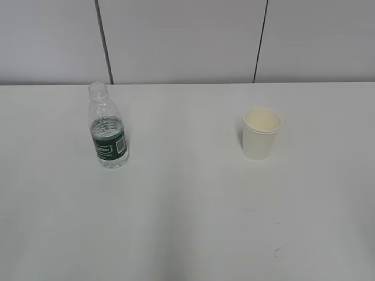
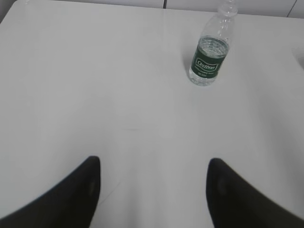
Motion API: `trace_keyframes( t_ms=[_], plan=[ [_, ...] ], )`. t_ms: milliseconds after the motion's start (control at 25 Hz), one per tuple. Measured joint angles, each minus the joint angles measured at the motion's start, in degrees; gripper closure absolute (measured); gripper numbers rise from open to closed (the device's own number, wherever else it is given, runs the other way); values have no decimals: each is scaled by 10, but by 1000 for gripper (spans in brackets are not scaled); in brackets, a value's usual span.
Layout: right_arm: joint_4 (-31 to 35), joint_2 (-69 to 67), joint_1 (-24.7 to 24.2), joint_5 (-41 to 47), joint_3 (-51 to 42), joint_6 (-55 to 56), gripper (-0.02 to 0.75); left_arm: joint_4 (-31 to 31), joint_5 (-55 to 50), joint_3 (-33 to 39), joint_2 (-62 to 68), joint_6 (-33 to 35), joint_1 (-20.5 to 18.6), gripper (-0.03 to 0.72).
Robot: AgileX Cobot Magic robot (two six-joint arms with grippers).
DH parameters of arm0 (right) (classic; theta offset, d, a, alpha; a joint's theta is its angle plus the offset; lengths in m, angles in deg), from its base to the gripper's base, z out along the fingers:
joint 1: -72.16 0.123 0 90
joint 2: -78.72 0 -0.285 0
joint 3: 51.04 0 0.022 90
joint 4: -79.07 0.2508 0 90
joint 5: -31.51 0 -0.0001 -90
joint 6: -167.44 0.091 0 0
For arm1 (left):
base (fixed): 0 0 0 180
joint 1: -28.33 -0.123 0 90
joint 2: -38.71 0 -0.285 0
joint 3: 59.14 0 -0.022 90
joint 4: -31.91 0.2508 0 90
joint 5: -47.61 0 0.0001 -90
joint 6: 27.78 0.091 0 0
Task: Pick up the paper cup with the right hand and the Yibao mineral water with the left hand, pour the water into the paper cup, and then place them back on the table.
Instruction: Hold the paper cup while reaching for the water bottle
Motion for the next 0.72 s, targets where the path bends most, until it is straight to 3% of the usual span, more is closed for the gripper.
trace_keyframes(
  t_ms=[720],
  plan=[
    [-1, 0, 0, 0, 0, 0, 332, -2, 0, 0, 0, 0, 0, 282]
  ],
)
